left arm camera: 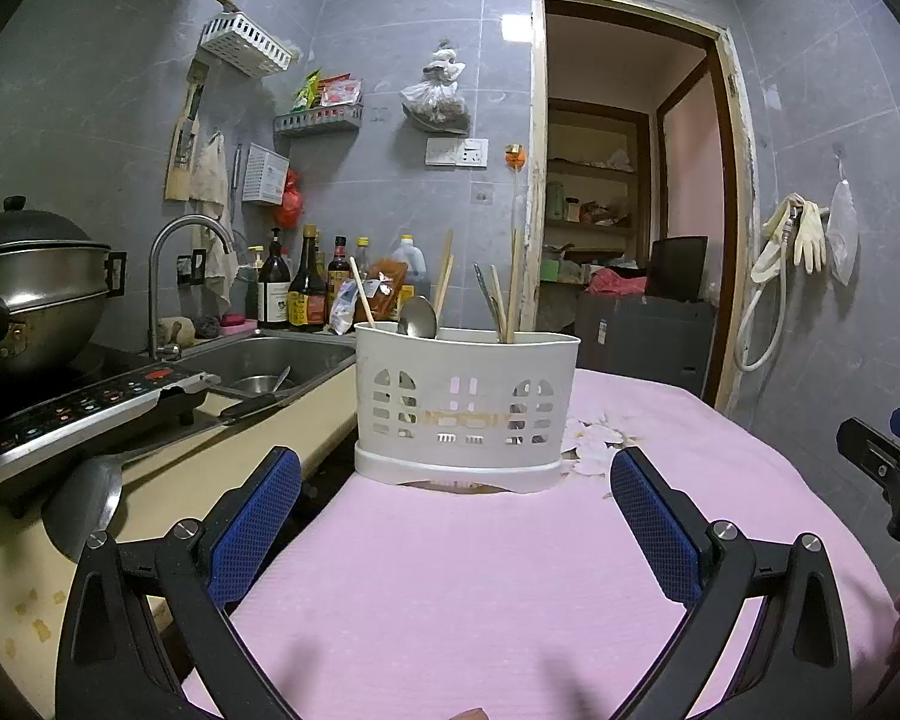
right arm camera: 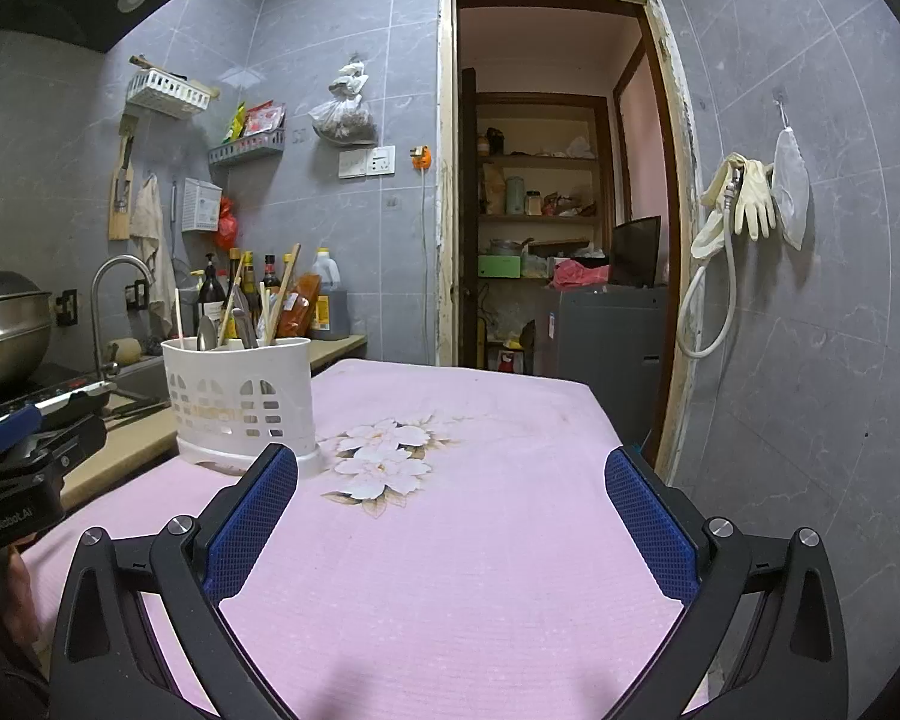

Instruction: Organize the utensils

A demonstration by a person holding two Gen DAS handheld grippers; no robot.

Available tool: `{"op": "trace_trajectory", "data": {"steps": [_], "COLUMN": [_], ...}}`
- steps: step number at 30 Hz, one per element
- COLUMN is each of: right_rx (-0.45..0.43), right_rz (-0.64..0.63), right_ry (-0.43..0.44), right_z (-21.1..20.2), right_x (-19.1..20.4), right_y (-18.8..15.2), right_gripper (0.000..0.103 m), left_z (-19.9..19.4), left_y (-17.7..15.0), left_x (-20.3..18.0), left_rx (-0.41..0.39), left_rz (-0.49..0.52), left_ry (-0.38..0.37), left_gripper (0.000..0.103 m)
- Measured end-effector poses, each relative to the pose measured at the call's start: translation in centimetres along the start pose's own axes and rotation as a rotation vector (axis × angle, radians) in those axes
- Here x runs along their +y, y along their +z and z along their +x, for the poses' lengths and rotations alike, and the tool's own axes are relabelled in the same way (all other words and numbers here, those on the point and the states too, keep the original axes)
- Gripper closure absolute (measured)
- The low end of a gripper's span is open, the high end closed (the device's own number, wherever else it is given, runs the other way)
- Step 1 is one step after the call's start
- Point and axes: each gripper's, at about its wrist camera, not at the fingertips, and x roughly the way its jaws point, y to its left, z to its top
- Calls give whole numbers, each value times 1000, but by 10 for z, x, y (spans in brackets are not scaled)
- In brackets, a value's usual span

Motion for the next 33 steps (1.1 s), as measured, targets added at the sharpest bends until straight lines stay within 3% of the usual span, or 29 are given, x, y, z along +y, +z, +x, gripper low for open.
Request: {"op": "trace_trajectory", "data": {"steps": [33], "right_rx": [1], "right_rz": [-1], "right_ry": [1], "right_z": [0], "right_x": [0], "right_y": [1], "right_gripper": [0], "left_z": [-5], "left_y": [2], "left_x": [1], "left_rx": [-6], "left_rz": [3], "left_ry": [17], "left_gripper": [2]}}
